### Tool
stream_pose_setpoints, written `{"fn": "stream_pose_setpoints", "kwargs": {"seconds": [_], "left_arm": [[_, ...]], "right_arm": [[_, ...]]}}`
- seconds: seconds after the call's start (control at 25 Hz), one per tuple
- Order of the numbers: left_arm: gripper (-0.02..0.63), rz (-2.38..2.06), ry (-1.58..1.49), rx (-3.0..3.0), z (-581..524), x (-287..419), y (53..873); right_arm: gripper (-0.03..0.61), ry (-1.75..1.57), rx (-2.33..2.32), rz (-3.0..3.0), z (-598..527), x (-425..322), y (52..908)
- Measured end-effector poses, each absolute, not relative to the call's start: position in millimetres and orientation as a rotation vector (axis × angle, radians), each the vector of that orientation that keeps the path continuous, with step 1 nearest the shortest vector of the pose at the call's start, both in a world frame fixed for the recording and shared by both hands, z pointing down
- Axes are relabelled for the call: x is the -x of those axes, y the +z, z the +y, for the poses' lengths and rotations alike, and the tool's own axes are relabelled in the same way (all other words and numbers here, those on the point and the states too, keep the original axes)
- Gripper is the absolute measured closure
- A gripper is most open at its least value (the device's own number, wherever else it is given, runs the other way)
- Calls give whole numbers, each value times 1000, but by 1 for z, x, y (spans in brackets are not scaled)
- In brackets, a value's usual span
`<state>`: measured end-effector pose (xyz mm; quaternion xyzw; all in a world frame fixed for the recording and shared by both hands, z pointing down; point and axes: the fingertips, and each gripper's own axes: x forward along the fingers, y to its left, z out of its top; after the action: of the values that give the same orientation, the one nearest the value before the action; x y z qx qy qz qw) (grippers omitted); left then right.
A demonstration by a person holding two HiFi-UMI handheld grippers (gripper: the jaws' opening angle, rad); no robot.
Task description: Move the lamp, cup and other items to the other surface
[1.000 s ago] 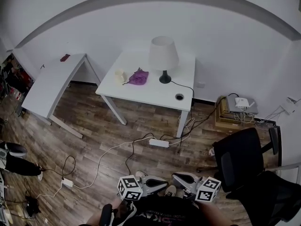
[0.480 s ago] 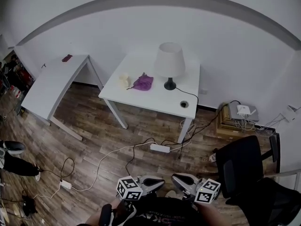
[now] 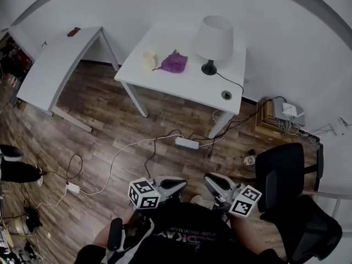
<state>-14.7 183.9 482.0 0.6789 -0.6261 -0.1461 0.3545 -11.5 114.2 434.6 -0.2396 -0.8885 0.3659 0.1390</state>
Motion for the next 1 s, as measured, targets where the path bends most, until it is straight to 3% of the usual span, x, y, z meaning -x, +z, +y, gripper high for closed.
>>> {"fn": "stream_pose_setpoints", "kwargs": {"seconds": [0.56, 1.0], "left_arm": [[621, -1737, -539, -1539, 284, 137, 503], [621, -1801, -608, -1492, 312, 190, 501]], "right_arm": [[508, 1094, 757, -2451, 194, 155, 449], [488, 918, 761, -2462, 210, 218, 452]]}}
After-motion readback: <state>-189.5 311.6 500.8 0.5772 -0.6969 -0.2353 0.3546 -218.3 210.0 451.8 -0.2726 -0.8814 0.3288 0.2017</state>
